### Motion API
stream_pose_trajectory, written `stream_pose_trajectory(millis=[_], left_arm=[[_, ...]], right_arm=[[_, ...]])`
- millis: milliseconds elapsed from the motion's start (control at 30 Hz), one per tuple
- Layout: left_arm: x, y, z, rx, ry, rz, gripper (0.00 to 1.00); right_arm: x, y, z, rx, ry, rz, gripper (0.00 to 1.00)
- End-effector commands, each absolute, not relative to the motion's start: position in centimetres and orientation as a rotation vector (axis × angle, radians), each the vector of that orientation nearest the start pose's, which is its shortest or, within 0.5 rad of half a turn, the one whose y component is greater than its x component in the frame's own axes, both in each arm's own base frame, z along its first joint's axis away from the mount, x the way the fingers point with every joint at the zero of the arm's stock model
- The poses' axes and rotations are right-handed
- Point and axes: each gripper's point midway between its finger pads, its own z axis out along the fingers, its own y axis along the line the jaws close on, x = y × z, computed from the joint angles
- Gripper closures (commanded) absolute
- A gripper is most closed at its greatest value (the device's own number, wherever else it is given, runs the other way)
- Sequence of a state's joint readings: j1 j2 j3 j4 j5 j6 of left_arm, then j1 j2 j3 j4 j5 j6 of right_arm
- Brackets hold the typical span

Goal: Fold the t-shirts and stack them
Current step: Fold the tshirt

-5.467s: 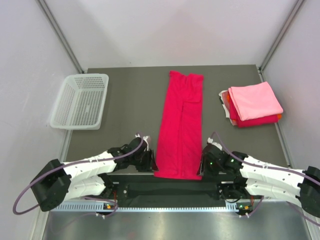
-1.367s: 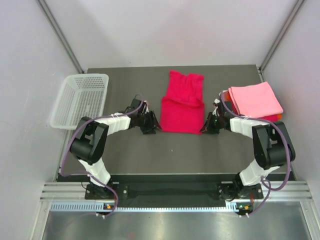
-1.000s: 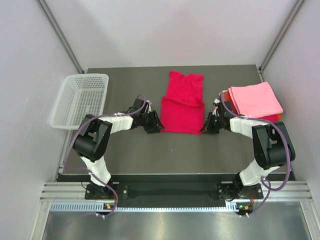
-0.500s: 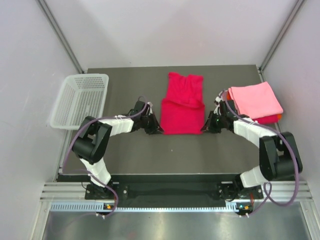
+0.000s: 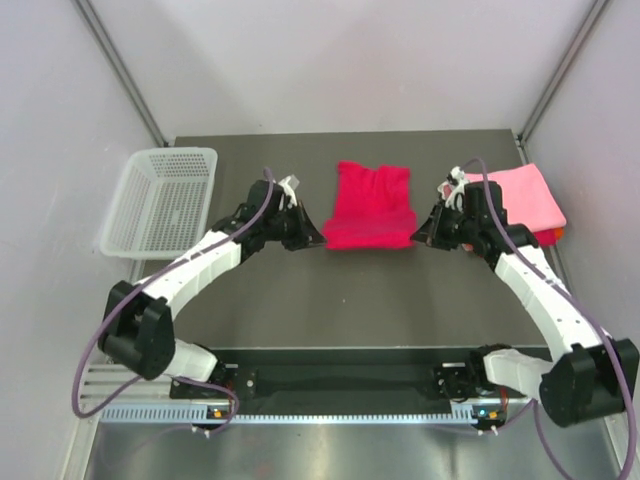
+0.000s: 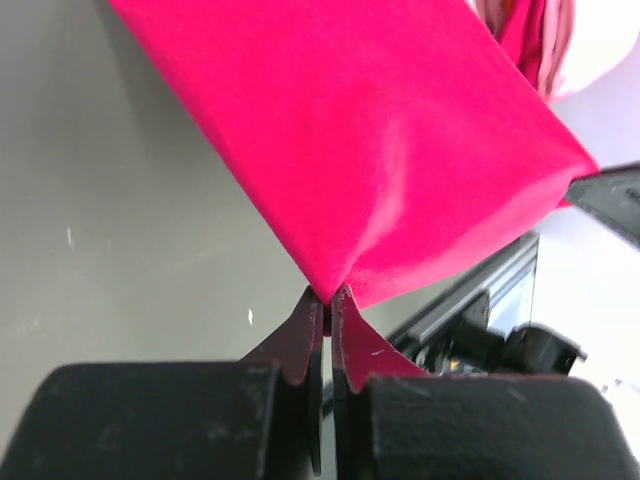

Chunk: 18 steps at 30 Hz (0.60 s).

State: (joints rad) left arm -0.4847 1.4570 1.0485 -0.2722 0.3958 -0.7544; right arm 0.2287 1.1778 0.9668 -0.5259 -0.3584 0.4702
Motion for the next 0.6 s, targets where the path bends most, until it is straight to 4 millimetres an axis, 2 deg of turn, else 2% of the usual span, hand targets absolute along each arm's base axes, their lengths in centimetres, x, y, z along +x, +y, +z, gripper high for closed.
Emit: stream_pose_trajectory(millis=[0, 33, 67, 133, 167, 267, 333, 433, 467, 533, 567], left_arm=[[26.1, -26.2, 16.0, -0.074, 2.506, -1.073, 1.0], [25.3, -26.1, 16.7, -0.072, 2.485, -1.075, 1.0], [23.9, -26.3, 16.2, -0.056, 2.507, -1.074, 1.0], [22.4, -26.3, 17.1, -0.05, 2.485, -1.086, 1.0], [21.3, -26.7, 16.8, -0.029, 2.498, -1.096, 1.0], [20.0, -27.2, 17.7, -0.031, 2.47, -1.172, 1.0], [20.1, -27.2, 18.4, -0.033, 2.445, -1.186, 1.0], [21.4, -27.1, 19.4, -0.052, 2.409, -1.137, 1.0], [22.3, -27.1, 20.4, -0.054, 2.375, -1.135, 1.0], [23.2, -27.1, 20.2, -0.052, 2.4, -1.108, 1.0], [24.2, -27.2, 21.1, -0.057, 2.381, -1.109, 1.0]], right_arm=[[25.0, 14.6, 16.3, 0.09, 2.457, 0.782, 1.0], [24.3, 14.5, 16.8, 0.08, 2.431, 0.79, 1.0], [23.2, 14.3, 16.0, 0.088, 2.461, 0.789, 1.0], [22.0, 14.0, 16.4, 0.076, 2.442, 0.796, 1.0], [21.1, 13.8, 16.0, 0.081, 2.46, 0.795, 1.0], [20.3, 13.4, 16.9, 0.082, 2.416, 0.786, 1.0], [20.1, 13.2, 17.5, 0.091, 2.396, 0.774, 1.0], [21.1, 12.7, 18.6, 0.101, 2.376, 0.726, 1.0], [21.7, 12.6, 19.6, 0.096, 2.353, 0.717, 1.0], [22.8, 12.7, 19.7, 0.094, 2.364, 0.702, 1.0], [23.5, 12.7, 20.4, 0.095, 2.347, 0.7, 1.0]])
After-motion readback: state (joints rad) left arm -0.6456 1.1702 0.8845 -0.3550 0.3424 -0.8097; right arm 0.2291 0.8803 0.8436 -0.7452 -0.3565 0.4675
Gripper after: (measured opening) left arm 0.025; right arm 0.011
